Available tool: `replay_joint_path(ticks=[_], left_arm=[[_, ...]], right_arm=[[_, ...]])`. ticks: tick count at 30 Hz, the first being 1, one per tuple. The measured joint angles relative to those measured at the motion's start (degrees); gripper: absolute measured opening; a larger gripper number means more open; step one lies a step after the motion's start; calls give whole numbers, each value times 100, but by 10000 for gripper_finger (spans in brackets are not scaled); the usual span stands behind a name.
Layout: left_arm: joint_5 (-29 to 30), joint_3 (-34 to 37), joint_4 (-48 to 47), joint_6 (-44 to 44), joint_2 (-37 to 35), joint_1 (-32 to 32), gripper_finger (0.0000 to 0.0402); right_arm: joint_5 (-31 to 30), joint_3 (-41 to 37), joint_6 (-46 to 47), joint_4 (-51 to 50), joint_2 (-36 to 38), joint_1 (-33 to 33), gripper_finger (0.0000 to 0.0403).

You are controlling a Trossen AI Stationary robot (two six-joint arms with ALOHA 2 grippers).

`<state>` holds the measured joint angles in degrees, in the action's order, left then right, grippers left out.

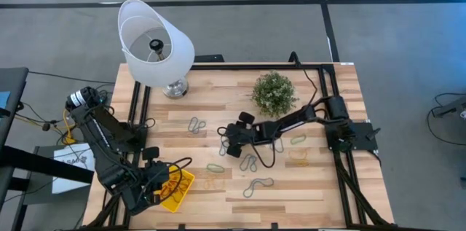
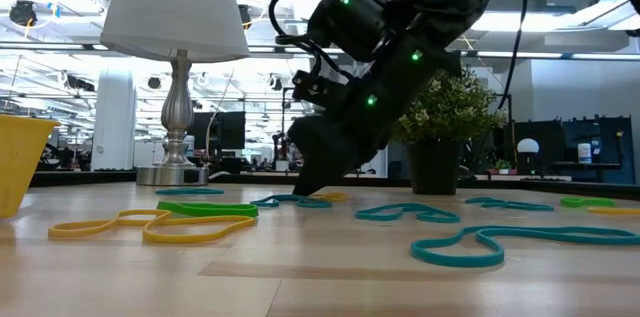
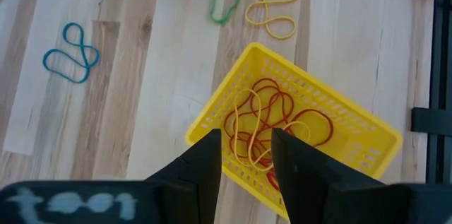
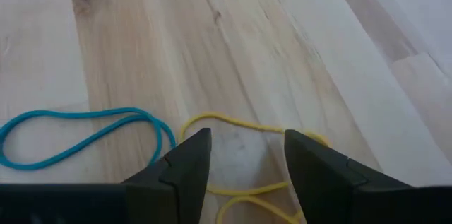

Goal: Pick and place items into bin
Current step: Put the top yellow rubberband into the yellow bin

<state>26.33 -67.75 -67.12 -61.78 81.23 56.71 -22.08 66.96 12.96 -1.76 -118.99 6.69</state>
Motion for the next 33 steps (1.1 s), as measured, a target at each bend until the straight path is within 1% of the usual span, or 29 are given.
replay_joint_path(ticks=[4, 6, 9, 12, 16, 17, 21, 23, 28, 30, 31, 33], left_arm=[[-1, 0, 5, -32, 0, 0, 114], [-1, 0, 5, -28, 0, 0, 114], [1, 0, 3, -26, 0, 0, 114], [-1, 0, 4, -28, 0, 0, 114], [1, 0, 5, -28, 0, 0, 114], [1, 0, 5, -28, 0, 0, 114], [44, 0, 5, -5, 0, 0, 114], [93, 0, 7, -2, 0, 0, 114], [102, 0, 12, -2, -1, 0, 114], [104, 0, 16, -4, -2, -2, 114], [104, 0, 13, -6, -2, -1, 114], [106, 0, 22, -43, -2, 0, 114]], right_arm=[[-42, 10, 348, -334, -53, -1, 172], [-36, -17, 378, -358, -51, -3, 166], [-31, -21, 375, -358, -55, -3, 146], [-8, -22, 373, -354, -56, 4, 100], [168, -32, 333, -306, -57, 4, 19], [204, -40, 290, -263, -57, 9, 10], [215, 36, 140, -97, 20, 80, 6], [300, 157, -91, -41, 52, 167, 2], [336, 639, -658, 490, 441, 563, 1], [356, 804, -923, 573, 470, 739, 1], [205, 848, -1023, 461, 480, 813, 1], [-396, 908, -1133, 128, 489, 914, 1]])
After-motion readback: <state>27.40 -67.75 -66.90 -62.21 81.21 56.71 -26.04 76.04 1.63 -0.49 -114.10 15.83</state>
